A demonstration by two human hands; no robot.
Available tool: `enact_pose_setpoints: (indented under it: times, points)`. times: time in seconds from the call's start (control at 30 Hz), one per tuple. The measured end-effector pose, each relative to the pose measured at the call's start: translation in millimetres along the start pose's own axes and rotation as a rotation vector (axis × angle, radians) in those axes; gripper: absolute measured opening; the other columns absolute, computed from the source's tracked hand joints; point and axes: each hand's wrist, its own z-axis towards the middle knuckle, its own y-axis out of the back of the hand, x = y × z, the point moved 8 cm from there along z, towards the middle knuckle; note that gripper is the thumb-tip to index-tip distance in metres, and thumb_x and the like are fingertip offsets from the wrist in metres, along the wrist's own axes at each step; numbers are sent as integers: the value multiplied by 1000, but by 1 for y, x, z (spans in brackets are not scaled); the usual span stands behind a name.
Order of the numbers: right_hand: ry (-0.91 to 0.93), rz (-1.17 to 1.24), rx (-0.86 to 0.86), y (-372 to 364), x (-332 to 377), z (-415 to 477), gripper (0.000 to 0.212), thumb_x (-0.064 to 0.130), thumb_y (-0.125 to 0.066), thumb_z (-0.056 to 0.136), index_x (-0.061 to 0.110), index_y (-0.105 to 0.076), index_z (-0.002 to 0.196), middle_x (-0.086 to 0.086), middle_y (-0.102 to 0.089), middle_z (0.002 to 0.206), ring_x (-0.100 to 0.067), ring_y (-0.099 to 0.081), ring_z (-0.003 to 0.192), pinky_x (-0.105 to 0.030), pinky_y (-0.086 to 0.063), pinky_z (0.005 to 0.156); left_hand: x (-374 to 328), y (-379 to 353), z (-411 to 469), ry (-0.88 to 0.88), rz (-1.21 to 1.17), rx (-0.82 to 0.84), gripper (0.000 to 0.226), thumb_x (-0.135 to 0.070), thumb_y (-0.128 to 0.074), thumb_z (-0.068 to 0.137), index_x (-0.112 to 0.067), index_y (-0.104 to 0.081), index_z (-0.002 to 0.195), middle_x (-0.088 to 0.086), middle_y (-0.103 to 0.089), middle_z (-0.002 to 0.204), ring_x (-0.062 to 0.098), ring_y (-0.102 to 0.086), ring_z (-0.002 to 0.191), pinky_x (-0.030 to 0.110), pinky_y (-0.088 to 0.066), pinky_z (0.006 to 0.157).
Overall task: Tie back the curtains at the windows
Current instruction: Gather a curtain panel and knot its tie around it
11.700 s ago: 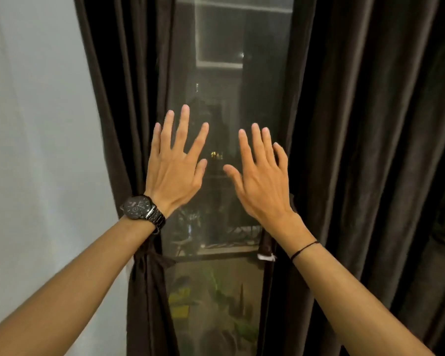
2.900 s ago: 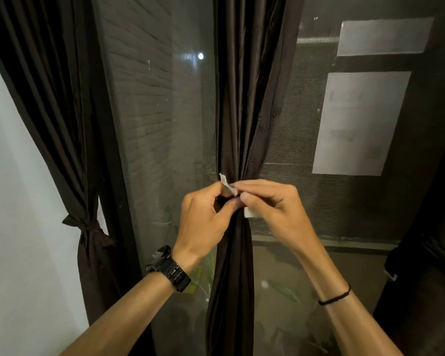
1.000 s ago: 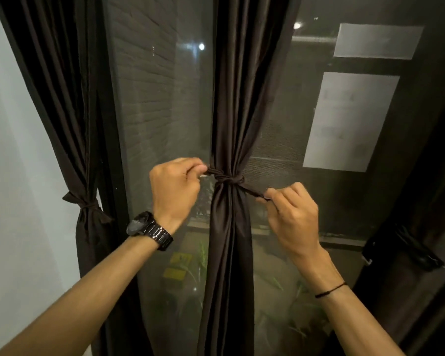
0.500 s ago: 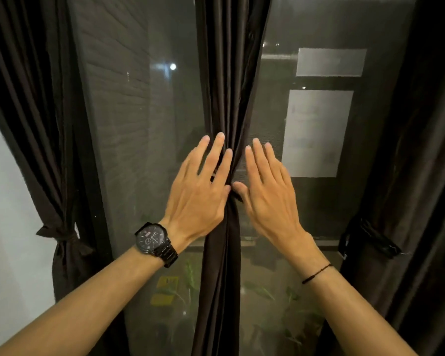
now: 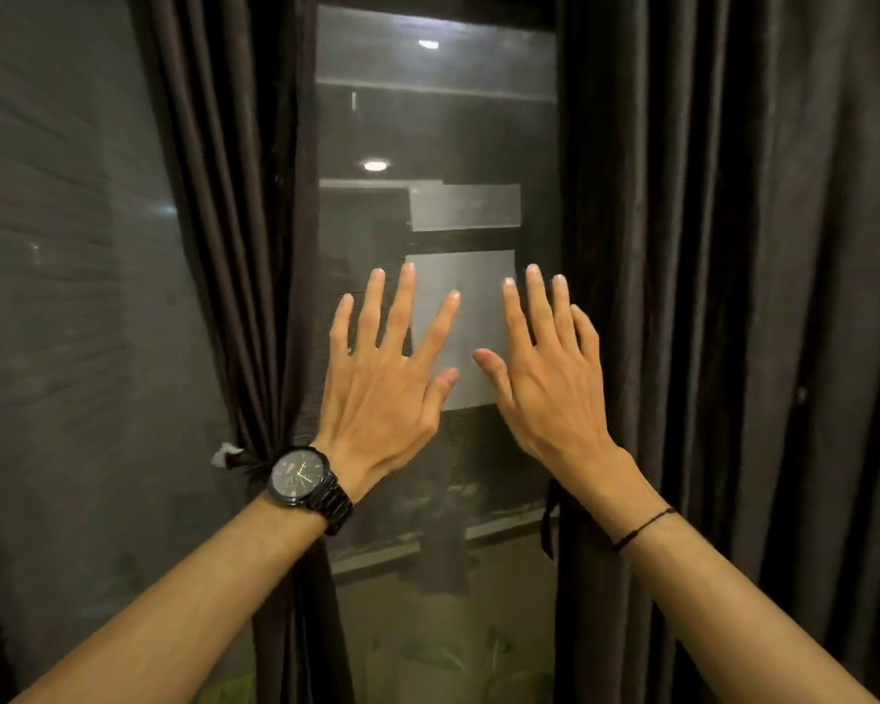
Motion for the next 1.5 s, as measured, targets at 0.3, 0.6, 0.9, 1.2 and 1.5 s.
enact_pose_setpoints:
  times: [0.3,0.6,0.9,1.2,1.5]
  points:
    - [50,-96,10,5,-159,14,72,60,-21,105,15,-18,161,-15,-14,169,-39,-14,155,-50,-26,121,-131,-32,108,76,-119,-90,72,-62,-26,101,-35,-8,166,16,1,174,42,-11,159,61,-24,124]
    - [117,-20,-22,-2,-242,48,65,56,-24,105,18,-27,159,-13,-28,165,-38,-29,150,-48,-35,111,-172,-42,201,237,-35,-117,79,-62,-43,99,-37,-8,165,22,-22,169,41,-54,132,49,-54,88]
    - [-48,256,-223,-12,-259,96,59,52,-57,96,7,-57,133,-10,-61,109,-24,-61,85,-38,-52,69,-161,-28,240,197,-45,-201,81,-25,-58,89,-43,-24,160,13,-63,131,31,-66,86,38,-50,62]
    - [140,587,-203,-3,-139,151,8,7,-61,81,3,-67,80,-11,-63,83,-36,-61,75,-37,-36,55,-104,29,249,318,-207,-337,39,-50,-60,95,-23,-77,117,4,-78,105,29,-70,100,37,-50,84]
    - [486,828,-90,12,25,177,6,4,-65,75,1,-64,80,-14,-64,85,-40,-62,80,-48,-54,62,24,82,203,544,-108,-430,35,-42,-74,82,-17,-81,104,12,-77,107,39,-67,110,50,-52,100]
